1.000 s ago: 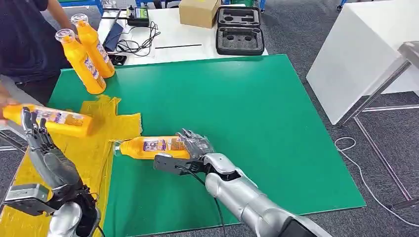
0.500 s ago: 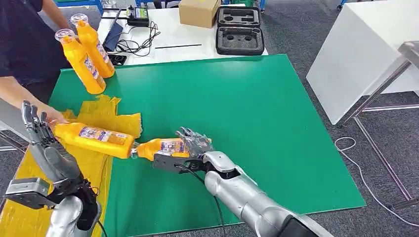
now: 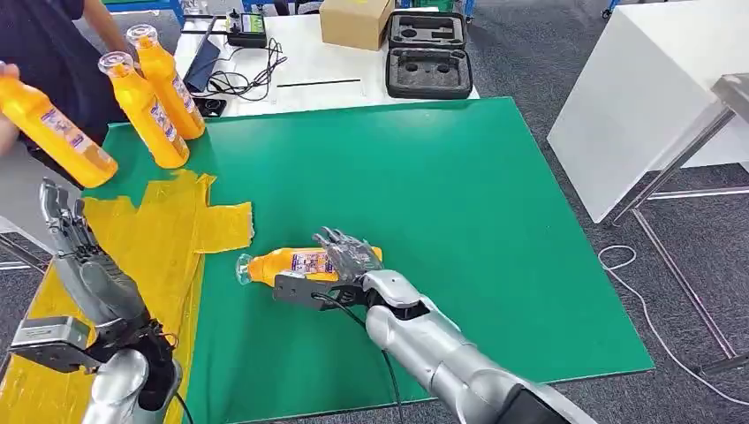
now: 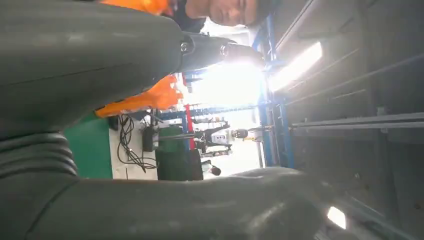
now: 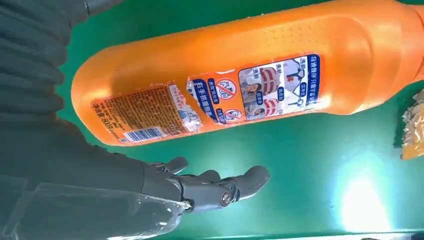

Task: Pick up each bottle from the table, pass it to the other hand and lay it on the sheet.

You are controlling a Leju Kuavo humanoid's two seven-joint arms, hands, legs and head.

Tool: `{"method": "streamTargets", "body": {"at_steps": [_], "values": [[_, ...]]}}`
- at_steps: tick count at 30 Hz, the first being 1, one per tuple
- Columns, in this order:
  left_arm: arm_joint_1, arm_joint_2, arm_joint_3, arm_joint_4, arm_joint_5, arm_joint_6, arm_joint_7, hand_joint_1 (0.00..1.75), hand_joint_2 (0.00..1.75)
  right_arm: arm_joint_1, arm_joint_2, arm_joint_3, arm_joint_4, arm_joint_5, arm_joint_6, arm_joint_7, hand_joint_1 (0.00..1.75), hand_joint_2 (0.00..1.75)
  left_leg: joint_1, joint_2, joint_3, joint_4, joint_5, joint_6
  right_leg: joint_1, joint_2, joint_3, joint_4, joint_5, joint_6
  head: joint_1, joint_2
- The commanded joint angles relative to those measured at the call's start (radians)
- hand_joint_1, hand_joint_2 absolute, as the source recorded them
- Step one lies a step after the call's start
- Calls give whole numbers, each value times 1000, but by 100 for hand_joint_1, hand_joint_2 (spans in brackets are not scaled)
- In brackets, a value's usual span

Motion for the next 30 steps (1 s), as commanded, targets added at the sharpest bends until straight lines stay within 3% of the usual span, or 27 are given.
{"method": "streamTargets", "body": {"at_steps": [1, 19, 26, 30], "values": [[-63, -4, -1, 76, 1, 18, 3, 0, 0, -65, -7, 8, 83, 3, 14, -24, 0, 175, 0, -3, 1, 0, 0, -1, 0, -2, 2, 0, -1, -1, 0, 0], [-63, -5, -1, 76, 1, 18, 3, 0, 0, -65, -10, 8, 85, 3, 14, -24, 0, 175, 0, -3, 2, 0, -1, -1, 0, -2, 3, 0, -1, -1, 0, 0], [-75, 6, 4, 79, 24, 37, 3, 0, 0, -97, -37, 83, 146, 90, 54, 88, 0, 175, 1, -4, 4, 1, -1, -1, 1, -3, 5, 0, -2, -2, 0, 0], [-72, 8, 6, 74, 28, 50, 3, 0, 0, -89, -40, 83, 162, 96, 52, 97, 0, 175, 0, -3, 3, 0, -1, -1, 0, -3, 4, 0, -1, -1, 0, 0]]}}
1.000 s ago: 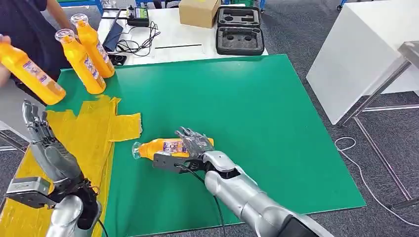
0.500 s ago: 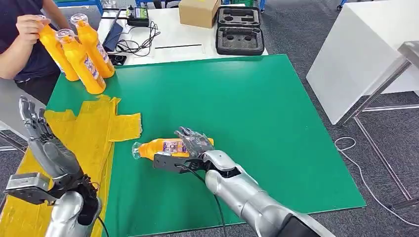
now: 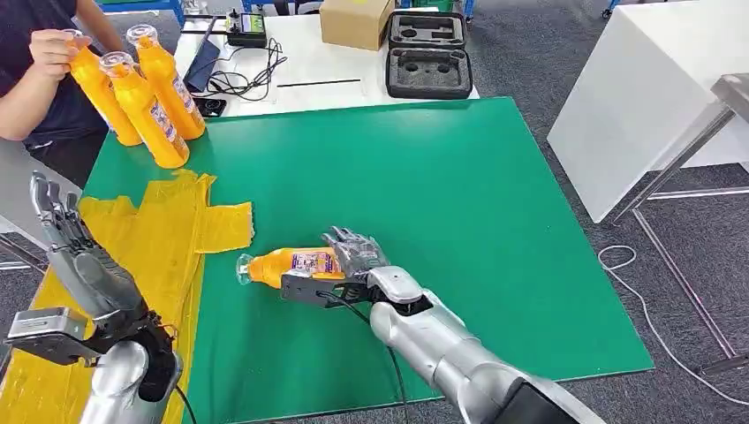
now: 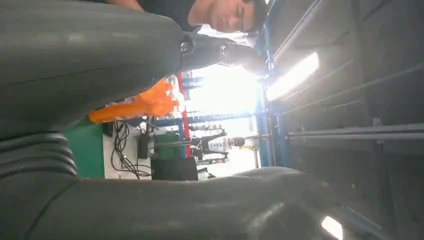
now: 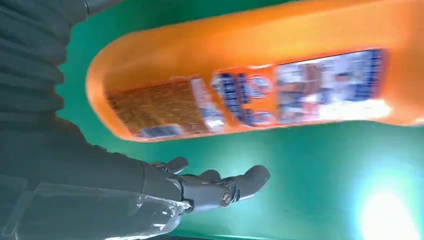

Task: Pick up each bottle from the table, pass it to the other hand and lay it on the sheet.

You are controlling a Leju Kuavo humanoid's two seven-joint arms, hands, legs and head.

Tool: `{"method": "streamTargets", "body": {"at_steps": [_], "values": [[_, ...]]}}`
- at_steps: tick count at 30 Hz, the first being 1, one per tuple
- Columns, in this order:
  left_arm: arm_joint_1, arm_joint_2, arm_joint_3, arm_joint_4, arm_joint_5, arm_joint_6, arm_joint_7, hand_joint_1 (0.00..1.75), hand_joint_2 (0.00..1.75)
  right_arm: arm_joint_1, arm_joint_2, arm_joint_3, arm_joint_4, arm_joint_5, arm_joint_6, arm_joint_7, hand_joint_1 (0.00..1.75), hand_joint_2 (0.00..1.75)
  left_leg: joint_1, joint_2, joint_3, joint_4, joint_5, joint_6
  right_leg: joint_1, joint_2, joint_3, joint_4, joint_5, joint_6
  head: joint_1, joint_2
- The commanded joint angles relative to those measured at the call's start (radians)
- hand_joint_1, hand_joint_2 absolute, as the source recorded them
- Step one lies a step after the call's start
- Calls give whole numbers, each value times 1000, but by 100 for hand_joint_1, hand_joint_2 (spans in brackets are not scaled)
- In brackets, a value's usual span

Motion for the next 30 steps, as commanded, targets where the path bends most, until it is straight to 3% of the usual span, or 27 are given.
{"method": "streamTargets", "body": {"at_steps": [1, 7, 21, 22, 30], "values": [[-37, 8, 6, 59, 14, 17, 3, 0, 0, -55, -32, 75, 116, 27, 20, 38, 0, 175, 1, -4, 4, 0, -1, -1, 1, -3, 5, 0, -2, -2, 0, 0], [47, 15, 22, -2, 14, 32, 3, 0, 0, -46, -42, 94, 132, 61, 24, 90, 0, 175, 1, -1, 5, 0, -2, -1, 1, 0, 5, 0, -2, -2, 0, 0], [32, 17, 13, 14, 21, 23, 3, 0, 0, -33, -71, 69, 154, 54, 42, 112, 0, 175, 1, -2, 4, 0, -2, -1, 1, -2, 5, 0, -2, -2, 0, 0], [29, 17, 13, 16, 21, 23, 3, 0, 0, -30, -72, 65, 156, 52, 49, 102, 169, 175, 1, -3, 3, 0, -1, -1, 1, -2, 4, 0, -1, -1, 0, 0], [37, 20, 13, 4, 20, 31, 3, 0, 0, -9, -69, 54, 173, 45, 73, 78, 175, 175, 1, -3, 5, 0, -1, -1, 1, -3, 6, -1, -1, -1, 0, 0]]}}
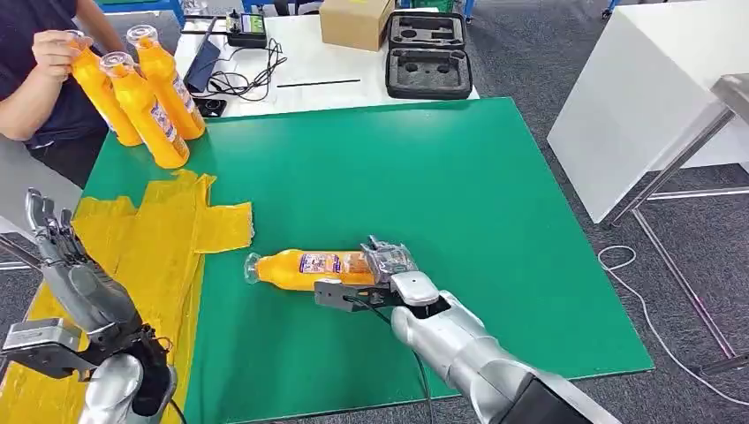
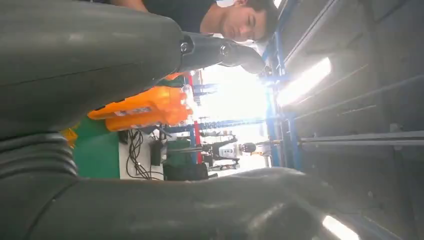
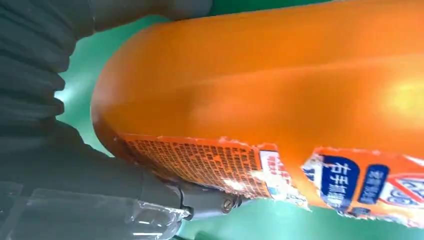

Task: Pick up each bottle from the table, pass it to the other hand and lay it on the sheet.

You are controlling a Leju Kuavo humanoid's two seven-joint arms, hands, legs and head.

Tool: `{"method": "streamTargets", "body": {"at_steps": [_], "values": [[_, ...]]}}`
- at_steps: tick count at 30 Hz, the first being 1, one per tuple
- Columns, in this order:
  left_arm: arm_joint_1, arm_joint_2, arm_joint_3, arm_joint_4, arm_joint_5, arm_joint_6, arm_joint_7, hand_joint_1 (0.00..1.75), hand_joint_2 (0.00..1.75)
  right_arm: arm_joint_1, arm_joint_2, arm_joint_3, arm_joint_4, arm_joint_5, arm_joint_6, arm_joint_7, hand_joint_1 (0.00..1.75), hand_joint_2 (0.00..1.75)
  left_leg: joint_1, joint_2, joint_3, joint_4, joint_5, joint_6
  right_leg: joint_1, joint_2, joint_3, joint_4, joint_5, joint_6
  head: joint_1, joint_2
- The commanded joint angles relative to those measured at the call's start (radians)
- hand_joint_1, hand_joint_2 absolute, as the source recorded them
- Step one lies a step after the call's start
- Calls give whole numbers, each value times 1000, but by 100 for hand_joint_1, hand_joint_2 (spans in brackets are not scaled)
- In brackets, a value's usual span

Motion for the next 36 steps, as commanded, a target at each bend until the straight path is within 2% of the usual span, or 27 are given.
{"method": "streamTargets", "body": {"at_steps": [1, 21, 26, 29, 30, 34, 36], "values": [[-17, 3, 2, 17, 3, 10, 3, 0, 0, 0, -21, 9, 76, -4, 26, -21, 175, 175, 0, -3, 3, -1, -1, -1, 0, -3, 4, -1, -1, -1, 0, 0], [-50, 8, -36, 69, 32, -2, 12, 0, 0, 27, -39, -46, 51, -15, -14, -28, 175, 175, 1, -6, 8, -1, 0, -1, 1, -5, 9, -2, -2, -2, 0, 0], [-35, 11, -1, 172, 269, -244, 216, 0, 0, 31, -82, -164, -43, -84, -90, -79, 175, 175, 0, -4, 7, -2, 0, -1, 0, -3, 7, -1, -1, -1, 0, 0], [-36, -12, 40, 244, 300, -303, 241, 0, 0, 61, -117, -232, -158, -108, -99, -91, 175, 175, 0, -3, 7, -2, 0, 0, -1, -3, 7, -2, 0, -1, 0, 0], [-35, -18, 48, 255, 320, -323, 256, 0, 175, 76, -124, -254, -199, -120, -107, -104, 175, 175, 0, -4, 8, -2, 0, -1, 0, -3, 9, -2, -1, -1, 0, 0], [-22, -53, 102, 287, 324, -344, 294, 0, 175, 141, -164, -337, -418, -149, -139, -135, 175, 175, 0, -2, 5, -1, 0, 0, 0, -1, 6, -1, 0, 0, 0, 0], [-19, -59, 108, 288, 324, -349, 300, 0, 175, 154, -170, -346, -455, -150, -131, -127, 175, 175, 0, -3, 6, -1, -1, -1, 0, -2, 7, -1, -1, 0, 0, 0]]}}
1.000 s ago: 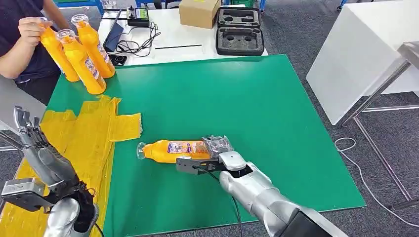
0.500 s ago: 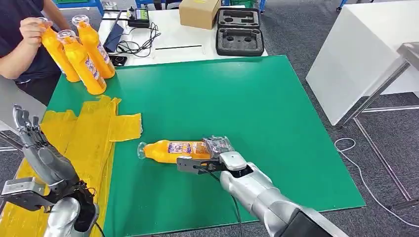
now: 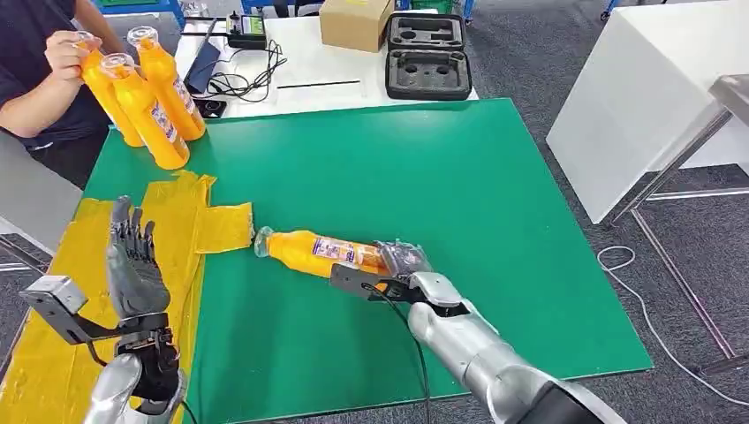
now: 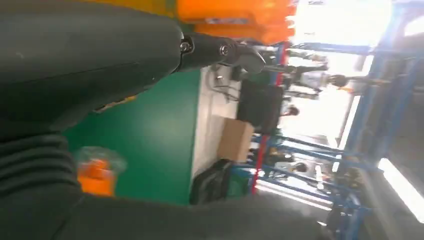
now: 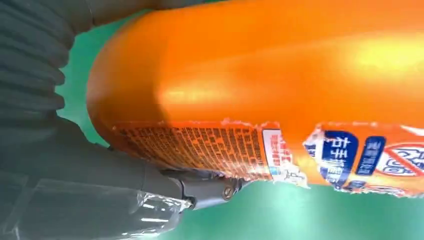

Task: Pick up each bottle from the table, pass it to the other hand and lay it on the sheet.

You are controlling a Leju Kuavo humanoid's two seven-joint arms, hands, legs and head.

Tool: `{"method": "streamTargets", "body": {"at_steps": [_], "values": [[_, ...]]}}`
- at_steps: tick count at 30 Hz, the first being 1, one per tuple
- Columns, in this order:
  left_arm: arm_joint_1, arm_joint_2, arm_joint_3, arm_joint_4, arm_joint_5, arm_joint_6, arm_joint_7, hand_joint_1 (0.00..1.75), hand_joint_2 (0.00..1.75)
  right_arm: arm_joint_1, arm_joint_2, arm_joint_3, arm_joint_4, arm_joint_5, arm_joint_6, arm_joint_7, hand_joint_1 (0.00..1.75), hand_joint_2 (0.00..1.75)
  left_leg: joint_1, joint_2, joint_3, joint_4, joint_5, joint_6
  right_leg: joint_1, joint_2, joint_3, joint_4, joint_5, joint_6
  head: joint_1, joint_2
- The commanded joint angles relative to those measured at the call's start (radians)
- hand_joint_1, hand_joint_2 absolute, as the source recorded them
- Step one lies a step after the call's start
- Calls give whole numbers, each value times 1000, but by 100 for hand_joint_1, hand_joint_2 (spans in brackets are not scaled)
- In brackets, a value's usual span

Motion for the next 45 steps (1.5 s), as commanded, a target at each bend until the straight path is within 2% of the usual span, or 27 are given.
{"method": "streamTargets", "body": {"at_steps": [1, 4, 26, 27, 34, 45], "values": [[-10, -73, 107, 166, 35, -51, 71, 0, 175, 94, -97, -202, -367, -47, -20, -42, 175, 175, 0, -3, 1, -1, 0, 0, 0, -2, 1, 0, -1, -1, 0, 0], [0, -91, 116, 204, 80, -93, 109, 0, 175, 114, -97, -220, -431, -66, -29, -78, 175, 175, 0, -3, -1, -1, 0, 0, 0, -2, -1, -1, -1, -1, 0, 0], [8, -109, 80, 237, 164, -155, 147, 0, 175, 119, -72, -186, -475, -96, -37, -114, 175, 175, 0, -1, -2, -1, -1, -1, 0, -1, -2, 0, -1, -1, 0, 0], [25, -124, 10, 216, 234, -207, 183, 0, 175, 79, -31, -147, -426, -129, -17, -126, 175, 175, 0, -1, 0, 0, -3, -1, 0, -1, 1, 0, -3, -2, 0, 0], [-27, -126, -106, 198, 312, -244, 200, 0, 175, 11, 70, -39, -275, -143, -3, -135, 175, 175, 1, 0, -2, 1, -2, -1, 1, 1, -2, 1, -1, -2, 0, 0], [-30, -124, -157, 138, 350, -245, 194, 0, 175, 12, 113, 39, -241, -160, 19, -120, 175, 175, 1, -1, -2, 1, -2, -1, 1, -1, -1, 0, -2, -2, 0, 0]]}}
